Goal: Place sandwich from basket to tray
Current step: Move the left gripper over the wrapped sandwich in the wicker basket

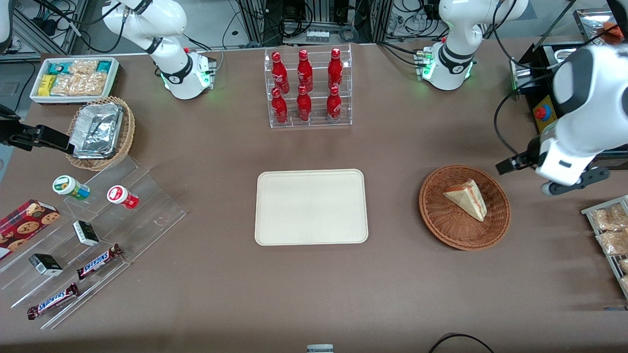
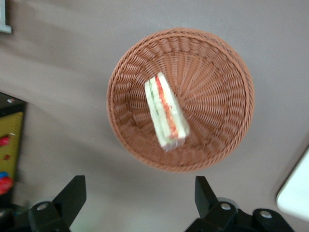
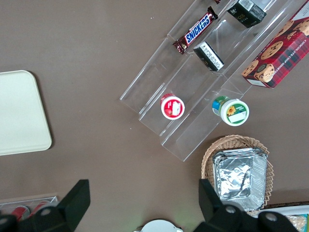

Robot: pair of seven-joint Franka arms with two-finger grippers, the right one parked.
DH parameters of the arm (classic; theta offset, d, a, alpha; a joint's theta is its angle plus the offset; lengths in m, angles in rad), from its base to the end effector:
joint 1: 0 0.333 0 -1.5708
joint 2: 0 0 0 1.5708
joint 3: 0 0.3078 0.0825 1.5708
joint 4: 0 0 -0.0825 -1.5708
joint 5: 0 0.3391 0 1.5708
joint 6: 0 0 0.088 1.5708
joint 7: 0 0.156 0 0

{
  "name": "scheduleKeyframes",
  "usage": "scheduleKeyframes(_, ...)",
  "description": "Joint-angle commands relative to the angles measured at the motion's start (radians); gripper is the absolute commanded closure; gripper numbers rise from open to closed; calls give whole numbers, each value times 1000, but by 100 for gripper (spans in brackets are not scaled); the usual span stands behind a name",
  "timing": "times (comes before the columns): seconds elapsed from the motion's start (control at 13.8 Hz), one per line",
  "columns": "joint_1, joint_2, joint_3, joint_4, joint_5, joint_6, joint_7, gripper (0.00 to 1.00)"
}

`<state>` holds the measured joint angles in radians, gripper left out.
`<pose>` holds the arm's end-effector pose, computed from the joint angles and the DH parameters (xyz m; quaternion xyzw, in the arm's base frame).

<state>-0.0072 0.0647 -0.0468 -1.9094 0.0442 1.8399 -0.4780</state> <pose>0.5124 -0.0218 0.4114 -0.9768 -0.2027 0.0595 0.0363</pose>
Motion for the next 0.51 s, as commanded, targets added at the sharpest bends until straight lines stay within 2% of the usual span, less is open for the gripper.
scheduleKeyframes(0.0,-16,-9,4,-88,-12,125,-172,1)
scheduleKeyframes(0.14,-30,-6,4,-155,-12,249,-299,1)
scheduleKeyframes(0.43,-56,30,4,-240,-12,418,-369,1)
